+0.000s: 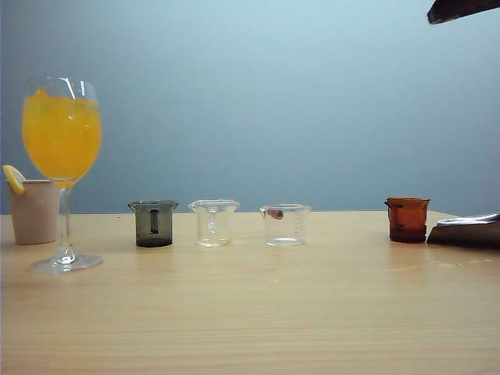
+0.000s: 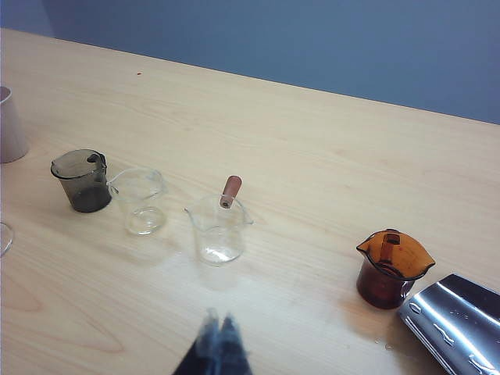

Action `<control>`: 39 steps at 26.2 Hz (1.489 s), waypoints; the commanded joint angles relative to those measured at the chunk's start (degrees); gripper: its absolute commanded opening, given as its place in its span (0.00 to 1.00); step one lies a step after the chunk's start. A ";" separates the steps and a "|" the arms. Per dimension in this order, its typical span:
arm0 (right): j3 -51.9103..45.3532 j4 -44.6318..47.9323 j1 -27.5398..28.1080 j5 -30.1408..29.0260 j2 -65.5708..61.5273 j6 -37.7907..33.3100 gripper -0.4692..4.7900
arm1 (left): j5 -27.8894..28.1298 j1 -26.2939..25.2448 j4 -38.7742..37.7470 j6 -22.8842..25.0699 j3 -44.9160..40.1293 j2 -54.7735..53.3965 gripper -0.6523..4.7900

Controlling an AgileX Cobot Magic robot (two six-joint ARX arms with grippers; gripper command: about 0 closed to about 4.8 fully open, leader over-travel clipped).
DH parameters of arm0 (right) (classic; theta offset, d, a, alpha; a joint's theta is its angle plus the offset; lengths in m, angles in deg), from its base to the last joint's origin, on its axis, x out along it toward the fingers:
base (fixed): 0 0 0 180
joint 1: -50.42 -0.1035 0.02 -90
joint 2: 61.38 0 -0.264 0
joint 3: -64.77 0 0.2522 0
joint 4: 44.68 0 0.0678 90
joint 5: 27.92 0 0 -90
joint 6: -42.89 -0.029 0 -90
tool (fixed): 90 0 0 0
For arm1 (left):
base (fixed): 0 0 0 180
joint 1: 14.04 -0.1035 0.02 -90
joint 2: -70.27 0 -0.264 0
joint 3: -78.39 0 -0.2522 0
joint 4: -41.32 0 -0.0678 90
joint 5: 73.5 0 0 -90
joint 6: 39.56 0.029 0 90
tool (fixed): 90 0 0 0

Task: Pick up the third measuring cup from the left, pour the pineapple juice inside into the goblet, and finally put the measuring cup back in its original place.

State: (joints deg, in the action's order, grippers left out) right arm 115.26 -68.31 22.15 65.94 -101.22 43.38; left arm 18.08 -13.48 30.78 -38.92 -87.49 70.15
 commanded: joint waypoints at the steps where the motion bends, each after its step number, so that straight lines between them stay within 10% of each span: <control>1: 0.26 0.68 -0.02 0.11 0.13 -0.07 0.08 | -0.31 0.04 0.63 0.44 0.17 0.02 0.12; 16: 0.17 0.57 0.50 4.63 0.59 1.36 0.08 | -0.31 0.04 0.63 0.44 0.17 0.02 0.12; 26: -19.37 15.30 19.80 7.76 21.94 1.33 0.08 | -0.31 0.04 0.59 0.44 0.17 0.02 0.12; 39: -33.44 15.50 21.99 5.03 39.80 1.29 0.08 | -0.31 0.04 0.57 0.44 0.17 0.02 0.12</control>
State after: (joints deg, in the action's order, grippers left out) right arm 82.25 -53.91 44.03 71.05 -61.70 44.52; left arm 18.02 -13.50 30.76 -38.92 -87.49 70.17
